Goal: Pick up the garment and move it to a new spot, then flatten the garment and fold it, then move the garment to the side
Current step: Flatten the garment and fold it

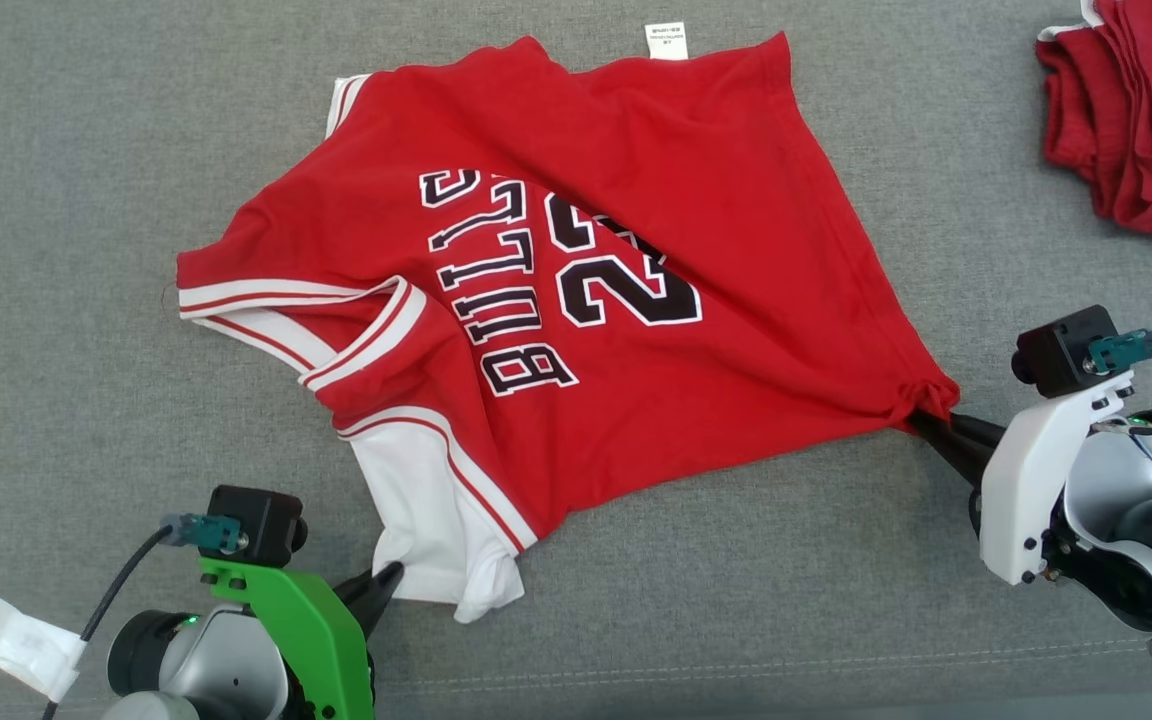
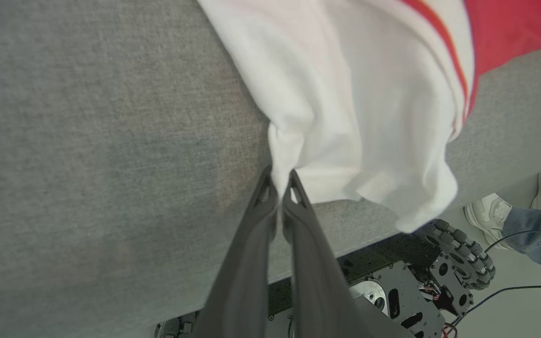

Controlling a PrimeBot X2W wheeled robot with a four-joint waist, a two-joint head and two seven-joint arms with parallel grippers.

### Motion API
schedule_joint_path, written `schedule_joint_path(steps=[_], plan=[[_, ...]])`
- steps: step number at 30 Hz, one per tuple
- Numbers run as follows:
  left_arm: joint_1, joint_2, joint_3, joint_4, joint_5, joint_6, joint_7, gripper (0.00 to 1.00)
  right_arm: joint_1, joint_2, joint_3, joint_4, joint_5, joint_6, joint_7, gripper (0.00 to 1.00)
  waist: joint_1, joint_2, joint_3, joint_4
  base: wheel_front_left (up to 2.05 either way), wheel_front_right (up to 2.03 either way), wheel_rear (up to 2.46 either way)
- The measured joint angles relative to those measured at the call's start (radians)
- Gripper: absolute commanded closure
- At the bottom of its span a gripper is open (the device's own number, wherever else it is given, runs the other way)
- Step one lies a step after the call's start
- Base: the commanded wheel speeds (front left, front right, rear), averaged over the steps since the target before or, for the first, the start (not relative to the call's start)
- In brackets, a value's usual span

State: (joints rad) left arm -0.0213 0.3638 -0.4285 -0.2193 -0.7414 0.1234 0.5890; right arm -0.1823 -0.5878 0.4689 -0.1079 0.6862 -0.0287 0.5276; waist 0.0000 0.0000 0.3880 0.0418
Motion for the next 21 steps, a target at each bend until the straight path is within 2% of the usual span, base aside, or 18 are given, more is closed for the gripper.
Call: schedule_joint_path(steps=[4, 11, 17, 21], plan=[[-0.001, -0.002, 0.042, -0.033, -0.037, 0.0, -0.015, 1.0, -0.021, 0.033, -0.017, -0.012, 0.035, 0.014, -0.037, 1.0, 0.0, 0.0, -0.017, 0.0, 0.0, 0.0, 0.0], [-0.07, 0.012, 0.145, -0.214, -0.12, -0.018, -0.036, 1.0, -0.102, 0.042, -0.132, -0.1, 0.093, 0.02, -0.111, 1.0, 0.0, 0.0, -0.059, 0.0, 0.0, 0.0, 0.0], [-0.079, 0.023, 0.219, -0.395, -0.234, -0.049, -0.034, 1.0, -0.126, 0.045, -0.24, -0.222, 0.177, 0.03, -0.174, 1.0, 0.0, 0.0, -0.112, -0.002, 0.0, 0.0, 0.0], [-0.129, 0.045, 0.333, -0.521, -0.264, -0.046, -0.036, 1.0, -0.125, 0.039, -0.315, -0.324, 0.23, 0.038, -0.211, 1.0, 0.0, 0.0, -0.15, -0.006, 0.0, 0.0, 0.0]])
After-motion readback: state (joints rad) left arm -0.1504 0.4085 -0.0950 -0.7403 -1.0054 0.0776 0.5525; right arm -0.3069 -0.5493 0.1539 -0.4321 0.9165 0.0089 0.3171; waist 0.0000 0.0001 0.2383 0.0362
